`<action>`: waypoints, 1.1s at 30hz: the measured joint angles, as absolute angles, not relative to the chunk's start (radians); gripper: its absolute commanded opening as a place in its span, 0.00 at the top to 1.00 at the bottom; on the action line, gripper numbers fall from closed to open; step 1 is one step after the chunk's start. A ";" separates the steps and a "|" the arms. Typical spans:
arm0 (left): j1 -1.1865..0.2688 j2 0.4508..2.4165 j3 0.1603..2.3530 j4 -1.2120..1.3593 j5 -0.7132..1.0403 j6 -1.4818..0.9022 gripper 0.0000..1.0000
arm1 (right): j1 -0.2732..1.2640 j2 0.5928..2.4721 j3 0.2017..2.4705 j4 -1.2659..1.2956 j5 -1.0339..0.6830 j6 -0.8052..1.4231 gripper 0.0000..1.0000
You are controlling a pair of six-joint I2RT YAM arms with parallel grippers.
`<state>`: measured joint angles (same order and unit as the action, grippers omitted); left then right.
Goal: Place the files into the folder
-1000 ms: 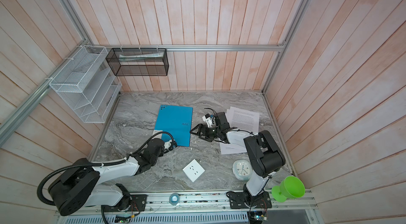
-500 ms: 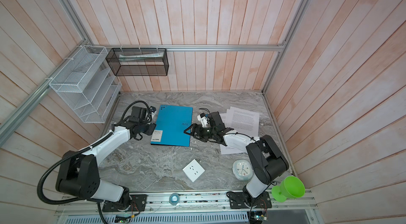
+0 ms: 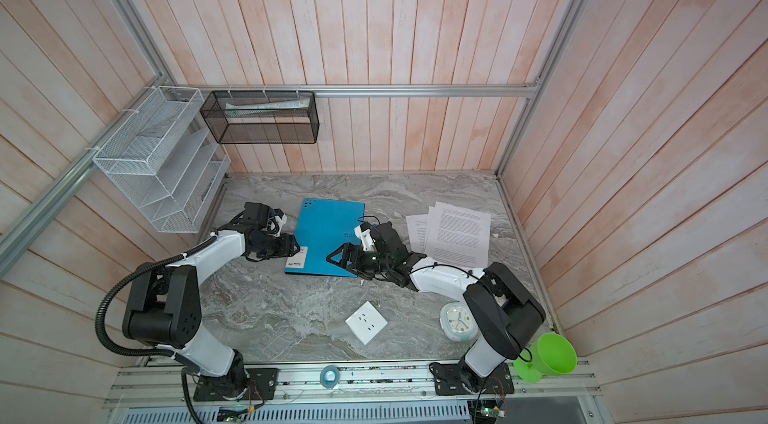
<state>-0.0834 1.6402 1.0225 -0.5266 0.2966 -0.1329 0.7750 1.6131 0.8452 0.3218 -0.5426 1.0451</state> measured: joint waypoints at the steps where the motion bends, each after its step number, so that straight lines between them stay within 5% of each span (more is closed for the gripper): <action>1: -0.073 1.640 1.021 -0.526 0.307 -0.139 0.32 | 0.781 1.621 0.845 0.332 -0.538 1.053 0.02; 24: -0.116 1.739 0.927 -0.458 0.835 -0.210 0.32 | 0.832 1.777 0.818 0.509 -0.427 1.272 0.02; 33: -0.150 1.619 0.926 -0.448 0.800 -0.200 0.32 | 0.831 1.779 0.753 0.563 -0.371 1.333 0.02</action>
